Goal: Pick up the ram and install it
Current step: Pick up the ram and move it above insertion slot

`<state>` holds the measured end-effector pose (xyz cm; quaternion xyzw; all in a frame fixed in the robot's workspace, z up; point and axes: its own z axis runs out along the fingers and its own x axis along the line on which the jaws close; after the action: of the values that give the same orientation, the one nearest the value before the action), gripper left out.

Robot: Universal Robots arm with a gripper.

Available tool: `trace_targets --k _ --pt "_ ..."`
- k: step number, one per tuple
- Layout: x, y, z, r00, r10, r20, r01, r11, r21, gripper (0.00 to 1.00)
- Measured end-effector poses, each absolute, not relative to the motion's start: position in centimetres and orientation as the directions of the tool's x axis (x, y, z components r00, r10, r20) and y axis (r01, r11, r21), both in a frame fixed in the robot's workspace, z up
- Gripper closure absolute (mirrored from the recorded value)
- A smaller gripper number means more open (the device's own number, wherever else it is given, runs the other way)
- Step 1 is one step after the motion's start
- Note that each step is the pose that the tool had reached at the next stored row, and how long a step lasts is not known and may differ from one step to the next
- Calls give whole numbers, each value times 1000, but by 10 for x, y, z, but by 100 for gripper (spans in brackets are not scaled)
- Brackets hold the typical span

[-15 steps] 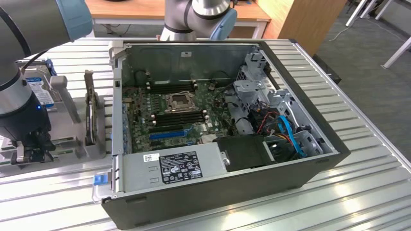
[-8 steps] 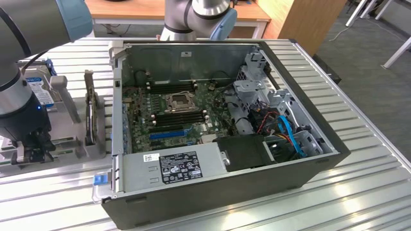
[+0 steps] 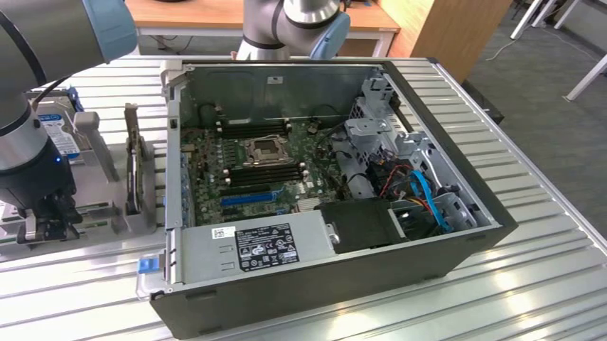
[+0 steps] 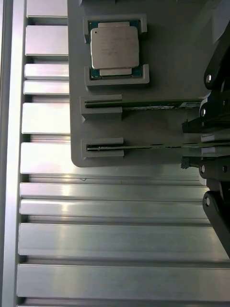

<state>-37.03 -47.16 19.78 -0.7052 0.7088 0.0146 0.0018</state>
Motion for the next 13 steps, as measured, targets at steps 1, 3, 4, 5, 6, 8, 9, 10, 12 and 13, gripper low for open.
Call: trace_targets --k 1,3,4,5,6,8,9,10,12,13 --pt "-370 -472 198 -5 -1000 -23 -1000 5 18 67" --pt "-370 -473 198 -5 -1000 -23 -1000 5 18 67" --pt "-370 -473 198 -5 -1000 -23 -1000 5 18 67" --pt "-370 -473 198 -5 -1000 -23 -1000 5 18 67" --pt "-370 -473 198 -5 -1000 -23 -1000 5 18 67" --pt "-370 -473 198 -5 -1000 -23 -1000 5 18 67" --pt "-370 -473 198 -5 -1000 -23 -1000 5 18 67" --pt "-370 -473 198 -5 -1000 -23 -1000 5 18 67" --pt "-370 -473 198 -5 -1000 -23 -1000 5 18 67" --pt "-370 -473 198 -5 -1000 -23 -1000 5 18 67"
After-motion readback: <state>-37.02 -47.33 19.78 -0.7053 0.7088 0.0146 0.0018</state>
